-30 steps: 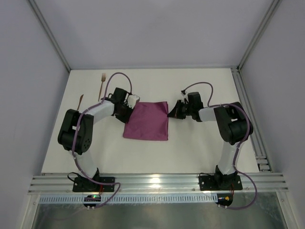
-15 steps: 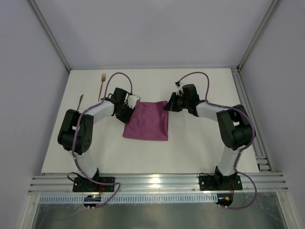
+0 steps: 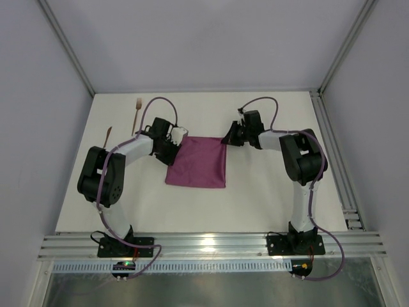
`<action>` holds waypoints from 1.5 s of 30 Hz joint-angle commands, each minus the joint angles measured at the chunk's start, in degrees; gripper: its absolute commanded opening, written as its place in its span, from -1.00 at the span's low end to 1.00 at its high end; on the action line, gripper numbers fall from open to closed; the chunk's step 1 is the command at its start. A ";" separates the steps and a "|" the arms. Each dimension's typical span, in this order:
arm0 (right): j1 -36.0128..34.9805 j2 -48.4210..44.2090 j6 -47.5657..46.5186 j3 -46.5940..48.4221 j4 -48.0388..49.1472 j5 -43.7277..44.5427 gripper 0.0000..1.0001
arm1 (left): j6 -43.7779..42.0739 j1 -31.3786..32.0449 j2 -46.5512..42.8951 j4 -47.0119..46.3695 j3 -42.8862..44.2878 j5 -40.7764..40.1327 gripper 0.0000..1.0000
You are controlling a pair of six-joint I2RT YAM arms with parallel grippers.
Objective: Fold the napkin into a case and place the utensils inside
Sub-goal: Smooth out the square-folded napkin at the center of the board.
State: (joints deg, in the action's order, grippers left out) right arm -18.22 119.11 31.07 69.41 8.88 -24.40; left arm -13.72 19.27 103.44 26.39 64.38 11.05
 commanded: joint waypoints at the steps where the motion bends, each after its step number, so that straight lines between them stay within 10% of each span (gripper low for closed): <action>1: 1.34 -0.81 2.15 -0.32 3.33 4.19 -0.92 | 0.00 -0.11 1.50 -0.03 -0.40 -0.41 -0.49; 22: -2.86 -20.83 -8.13 -8.75 -0.88 6.21 -0.92 | -1.49 -0.11 -9.03 9.02 8.74 6.44 -0.28; 45: -6.14 -21.64 -0.31 -31.52 4.47 3.22 -0.93 | -5.44 3.50 -6.50 7.19 -10.50 -1.98 -0.38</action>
State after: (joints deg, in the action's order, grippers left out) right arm -26.28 97.12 29.34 40.38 11.81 -22.46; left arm -16.95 22.83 95.88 34.96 56.53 14.04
